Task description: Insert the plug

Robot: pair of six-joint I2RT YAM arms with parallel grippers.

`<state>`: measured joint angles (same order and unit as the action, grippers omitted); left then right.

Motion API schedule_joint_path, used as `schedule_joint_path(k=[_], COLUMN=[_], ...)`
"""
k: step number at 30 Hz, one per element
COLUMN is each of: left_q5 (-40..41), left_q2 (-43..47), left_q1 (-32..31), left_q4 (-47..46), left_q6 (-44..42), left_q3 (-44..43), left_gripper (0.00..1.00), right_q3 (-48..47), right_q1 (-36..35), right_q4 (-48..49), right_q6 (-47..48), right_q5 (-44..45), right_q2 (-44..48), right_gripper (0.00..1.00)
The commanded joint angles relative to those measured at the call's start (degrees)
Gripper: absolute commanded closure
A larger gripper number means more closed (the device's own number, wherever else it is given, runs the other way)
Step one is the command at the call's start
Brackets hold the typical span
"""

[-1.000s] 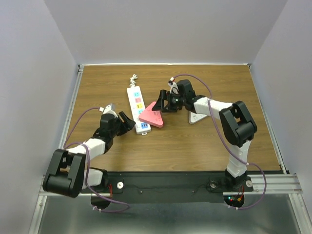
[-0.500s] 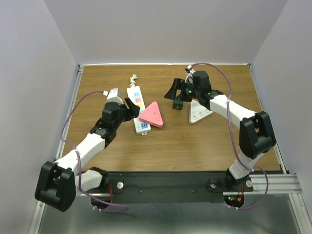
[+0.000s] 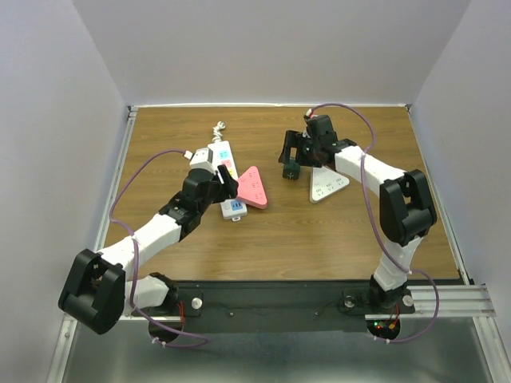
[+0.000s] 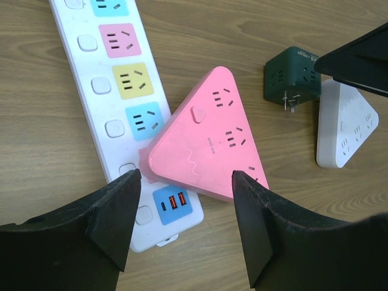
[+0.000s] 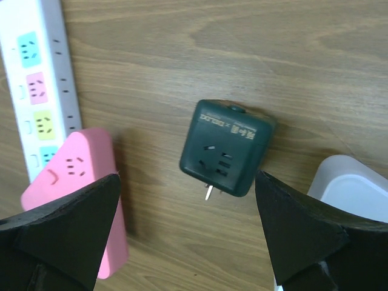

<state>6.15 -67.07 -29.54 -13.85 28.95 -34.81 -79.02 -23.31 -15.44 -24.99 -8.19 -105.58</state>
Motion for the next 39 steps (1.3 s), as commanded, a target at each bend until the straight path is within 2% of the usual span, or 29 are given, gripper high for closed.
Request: schedule_joint_path(k=[1,4,8,15,20,27,39], left_q5=[2.11,3.25,4.48,6.94,7.03,8.78,12.22], left_q2=[0.97,0.01,-4.55,-20.88,-31.27,-43.39,-52.54], left_q1=[-0.69,-1.48,-4.64,-12.46,-15.45,-16.69,-16.87], left_q4=[-1.36,-1.36,-0.92,0.22,2.42,8.03,12.26], left_q6=[-1.09,-1.35,-2.23,-4.34,-5.92,-6.71,-10.31], left_q3=[-1.58,-2.54,-9.64,-24.5,-35.91,-47.45,-57.12], left_gripper=[0.28,0.28,0.27,0.23,0.2,0.18,0.15], right_q3=[-3.5,-4.29,-5.26,-4.66,-1.4,3.87,10.11], right_q1=[-0.24,-0.24,0.02,5.72,10.56,16.71,19.0], right_q4=[-1.96,-2.31,-2.31,-2.22,-2.14,-2.14,-2.14], right_q6=[1.09,0.74,-0.4,-3.3,-5.85,-5.68,-3.05], right_q5=[4.4,4.93,7.3,6.17,5.64,2.04,-1.39], right_q2=[-1.47,-2.61,-1.83,1.77,6.86,13.37,21.02], right_gripper=[0.03,0.03,0.03,0.01,0.01,0.0,0.0])
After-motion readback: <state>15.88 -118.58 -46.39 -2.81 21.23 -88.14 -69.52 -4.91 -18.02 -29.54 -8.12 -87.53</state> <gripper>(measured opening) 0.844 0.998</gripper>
